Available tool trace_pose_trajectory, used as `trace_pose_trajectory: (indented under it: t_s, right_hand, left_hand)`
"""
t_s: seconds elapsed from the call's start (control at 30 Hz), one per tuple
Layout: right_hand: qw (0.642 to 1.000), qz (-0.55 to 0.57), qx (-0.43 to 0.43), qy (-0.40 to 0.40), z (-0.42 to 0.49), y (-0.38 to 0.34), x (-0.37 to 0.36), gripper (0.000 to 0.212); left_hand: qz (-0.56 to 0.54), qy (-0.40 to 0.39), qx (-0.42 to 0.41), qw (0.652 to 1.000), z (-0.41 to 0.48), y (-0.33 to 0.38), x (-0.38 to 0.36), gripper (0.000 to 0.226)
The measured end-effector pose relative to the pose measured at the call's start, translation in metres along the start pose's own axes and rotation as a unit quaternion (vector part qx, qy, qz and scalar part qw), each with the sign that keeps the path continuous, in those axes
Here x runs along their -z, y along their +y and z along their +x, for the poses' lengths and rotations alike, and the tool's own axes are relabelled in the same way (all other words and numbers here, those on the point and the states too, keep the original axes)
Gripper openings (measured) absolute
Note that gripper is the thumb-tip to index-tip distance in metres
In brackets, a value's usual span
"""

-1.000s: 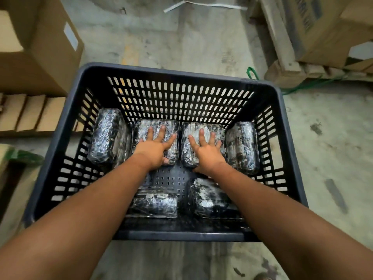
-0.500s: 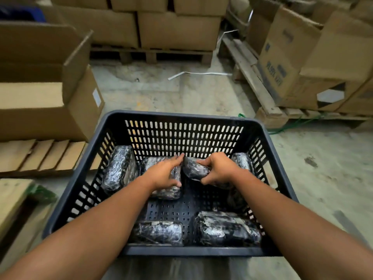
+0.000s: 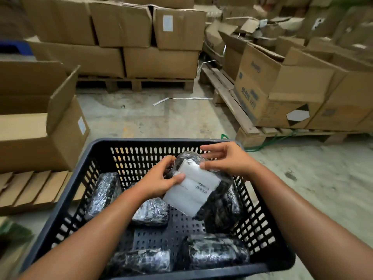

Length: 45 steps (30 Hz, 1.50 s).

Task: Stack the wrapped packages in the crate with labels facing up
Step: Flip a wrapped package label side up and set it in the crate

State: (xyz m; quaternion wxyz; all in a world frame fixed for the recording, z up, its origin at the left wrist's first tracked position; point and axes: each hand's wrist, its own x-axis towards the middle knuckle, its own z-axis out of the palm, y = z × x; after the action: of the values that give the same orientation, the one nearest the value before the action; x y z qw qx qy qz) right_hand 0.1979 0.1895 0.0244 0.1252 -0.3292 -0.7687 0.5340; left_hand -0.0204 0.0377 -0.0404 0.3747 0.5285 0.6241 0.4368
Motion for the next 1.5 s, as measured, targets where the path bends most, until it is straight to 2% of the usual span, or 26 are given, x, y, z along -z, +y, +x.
trace_pose_trajectory:
  t_s: [0.13,0.2,0.3,0.37,0.43,0.53,0.67,0.73,0.9,0.97,1.03,1.1,1.2,1.27,1.37,1.5]
  right_hand:
    - [0.993,-0.009,0.061,0.103,-0.01,0.003,-0.013,0.078]
    - [0.986,0.015,0.085,0.143,-0.016,0.011,-0.026,0.088]
    - [0.989,-0.052,0.105,0.094,-0.02,0.02,-0.045,0.113]
    - [0.984,-0.135,0.103,0.056,-0.02,0.022,-0.053,0.126]
    - [0.983,-0.165,0.074,0.04,-0.02,0.023,-0.057,0.136]
    - [0.987,-0.157,0.018,0.041,-0.022,0.031,-0.055,0.143]
    - [0.982,-0.182,-0.053,0.019,-0.022,0.049,-0.053,0.144]
    - [0.972,-0.217,-0.085,-0.011,-0.019,0.052,-0.054,0.148]
    - [0.937,-0.307,-0.143,-0.079,0.002,0.05,-0.071,0.161]
    - [0.924,-0.325,-0.179,-0.094,0.006,0.059,-0.085,0.159]
    - [0.908,-0.35,-0.203,-0.106,0.008,0.069,-0.098,0.146]
    - [0.892,-0.385,-0.202,-0.122,0.01,0.074,-0.105,0.13]
    - [0.872,-0.434,-0.179,-0.136,0.012,0.081,-0.111,0.127]
    - [0.864,-0.441,-0.178,-0.164,0.01,0.088,-0.114,0.131]
    - [0.843,-0.473,-0.176,-0.187,0.009,0.097,-0.12,0.127]
    - [0.831,-0.499,-0.173,-0.173,0.011,0.098,-0.128,0.095]
  left_hand:
    - [-0.064,0.045,0.041,0.996,-0.002,-0.006,0.013,0.045]
    - [-0.123,0.086,0.063,0.987,-0.002,-0.006,0.015,0.048]
    - [-0.193,0.132,0.097,0.967,-0.001,-0.006,0.011,0.058]
    - [-0.196,0.137,0.099,0.966,0.0,-0.009,0.009,0.079]
    - [-0.137,0.109,0.07,0.982,0.0,-0.014,0.006,0.097]
    - [-0.011,0.0,0.026,1.0,-0.003,-0.024,-0.004,0.113]
    - [0.144,-0.104,0.086,0.98,-0.006,-0.035,-0.029,0.136]
    - [0.166,-0.123,0.11,0.972,-0.005,-0.043,-0.04,0.143]
    - [0.205,-0.081,0.148,0.964,0.001,-0.062,-0.052,0.15]
    - [0.232,-0.083,0.143,0.958,0.001,-0.071,-0.059,0.144]
    - [0.273,-0.076,0.129,0.95,0.002,-0.077,-0.064,0.13]
    - [0.344,-0.102,0.106,0.927,0.004,-0.081,-0.065,0.121]
    - [0.416,-0.209,0.104,0.879,0.005,-0.09,-0.066,0.14]
    - [0.417,-0.249,0.121,0.866,0.001,-0.099,-0.071,0.148]
    - [0.435,-0.229,0.107,0.864,-0.002,-0.106,-0.077,0.138]
    - [0.447,-0.216,0.092,0.863,-0.001,-0.109,-0.077,0.131]
